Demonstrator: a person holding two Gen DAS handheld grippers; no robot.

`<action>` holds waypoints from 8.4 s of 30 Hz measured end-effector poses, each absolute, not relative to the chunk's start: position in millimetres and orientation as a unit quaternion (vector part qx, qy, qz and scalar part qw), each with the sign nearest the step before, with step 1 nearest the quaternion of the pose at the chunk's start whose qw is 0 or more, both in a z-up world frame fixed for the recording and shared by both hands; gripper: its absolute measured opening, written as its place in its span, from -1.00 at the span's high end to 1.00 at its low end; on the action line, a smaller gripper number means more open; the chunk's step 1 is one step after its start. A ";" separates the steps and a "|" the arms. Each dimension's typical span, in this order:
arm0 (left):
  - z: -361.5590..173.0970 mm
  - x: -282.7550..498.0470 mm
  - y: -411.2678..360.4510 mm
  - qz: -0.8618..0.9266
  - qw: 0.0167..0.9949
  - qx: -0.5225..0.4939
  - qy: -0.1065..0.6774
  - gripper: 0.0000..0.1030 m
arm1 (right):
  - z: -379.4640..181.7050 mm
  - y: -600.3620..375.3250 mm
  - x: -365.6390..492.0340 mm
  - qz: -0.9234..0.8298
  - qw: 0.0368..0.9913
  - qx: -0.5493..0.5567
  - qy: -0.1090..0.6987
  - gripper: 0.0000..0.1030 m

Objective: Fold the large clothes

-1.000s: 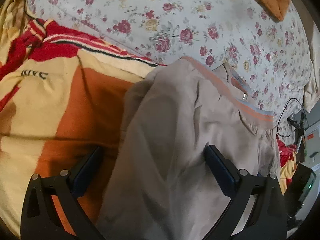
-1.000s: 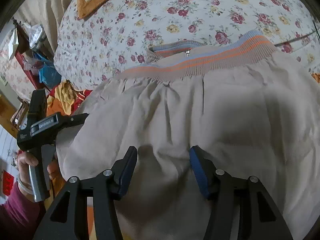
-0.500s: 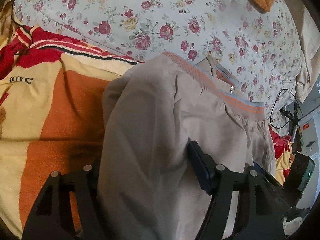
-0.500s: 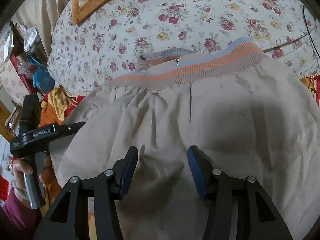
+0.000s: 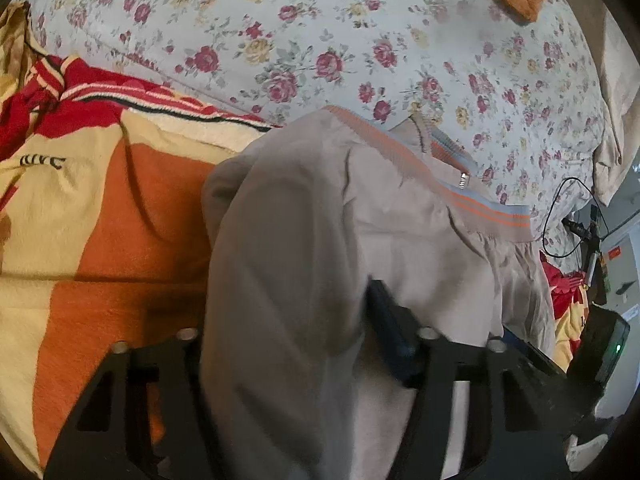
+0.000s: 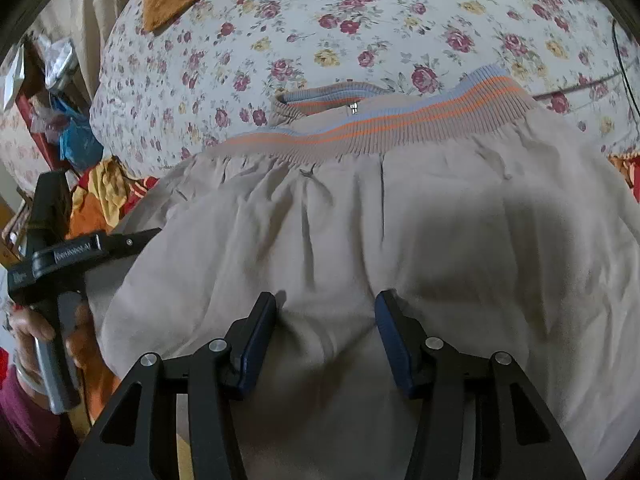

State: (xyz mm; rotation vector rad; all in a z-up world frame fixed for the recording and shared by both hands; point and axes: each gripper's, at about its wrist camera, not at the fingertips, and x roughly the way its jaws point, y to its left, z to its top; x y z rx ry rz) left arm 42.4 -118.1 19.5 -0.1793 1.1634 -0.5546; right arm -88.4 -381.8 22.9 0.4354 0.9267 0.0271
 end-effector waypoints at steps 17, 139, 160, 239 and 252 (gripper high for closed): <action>61.2 22.3 -137.7 -0.248 0.811 -0.051 0.527 0.49 | 25.5 -404.8 -99.0 0.018 0.852 0.279 0.442 -0.05; 83.8 -5.2 -317.0 -0.229 0.819 0.096 0.518 -0.45 | 90.8 -516.2 -111.8 -0.067 0.903 0.247 0.345 0.94; 68.8 -60.4 -288.6 -0.271 0.795 0.096 0.534 -0.46 | 77.4 -513.5 -184.2 -0.021 0.861 0.316 0.398 -0.34; 59.2 -44.1 -306.4 -0.256 0.817 0.115 0.504 -0.51 | 106.4 -530.5 -127.9 -0.082 0.900 0.214 0.372 -0.36; 48.5 -33.8 -314.5 -0.261 0.811 0.106 0.512 -0.52 | 74.5 -506.2 -51.7 -0.049 0.890 0.124 0.436 -0.23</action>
